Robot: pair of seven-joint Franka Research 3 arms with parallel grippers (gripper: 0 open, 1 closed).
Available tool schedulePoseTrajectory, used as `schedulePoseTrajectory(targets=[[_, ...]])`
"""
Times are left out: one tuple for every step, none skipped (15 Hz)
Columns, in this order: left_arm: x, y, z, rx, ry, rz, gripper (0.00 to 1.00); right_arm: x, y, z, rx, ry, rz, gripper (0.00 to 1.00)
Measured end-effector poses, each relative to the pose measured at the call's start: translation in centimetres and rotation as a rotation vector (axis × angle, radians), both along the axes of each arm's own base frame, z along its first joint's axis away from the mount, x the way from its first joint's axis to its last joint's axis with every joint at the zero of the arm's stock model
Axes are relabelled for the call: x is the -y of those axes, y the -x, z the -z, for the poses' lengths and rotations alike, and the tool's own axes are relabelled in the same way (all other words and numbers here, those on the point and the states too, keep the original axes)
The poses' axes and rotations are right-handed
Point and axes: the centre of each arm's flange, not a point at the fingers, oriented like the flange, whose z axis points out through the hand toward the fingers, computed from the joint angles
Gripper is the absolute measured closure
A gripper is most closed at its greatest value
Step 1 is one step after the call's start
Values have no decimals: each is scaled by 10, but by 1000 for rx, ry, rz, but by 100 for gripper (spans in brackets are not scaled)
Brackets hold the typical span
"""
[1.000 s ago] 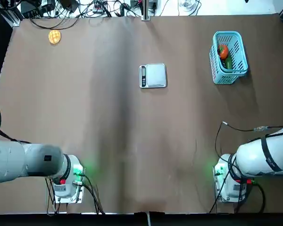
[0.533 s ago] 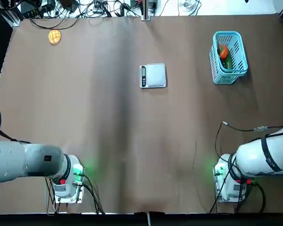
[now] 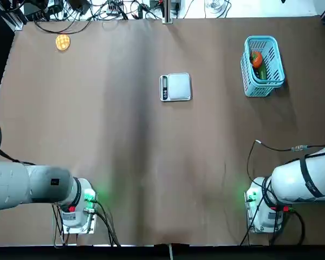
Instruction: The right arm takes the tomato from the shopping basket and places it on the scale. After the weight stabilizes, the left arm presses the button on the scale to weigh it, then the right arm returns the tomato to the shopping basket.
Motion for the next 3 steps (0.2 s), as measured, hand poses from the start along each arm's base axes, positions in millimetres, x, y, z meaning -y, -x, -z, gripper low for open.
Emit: schedulePoseTrajectory(targets=[[0,0,0,0,0,0,0,0,0,0,0,0,0,0],[0,0,0,0,0,0,0,0,0,0,0,0,0,0],[0,0,0,0,0,-1,0,0,0,0,0,0,0,0]])
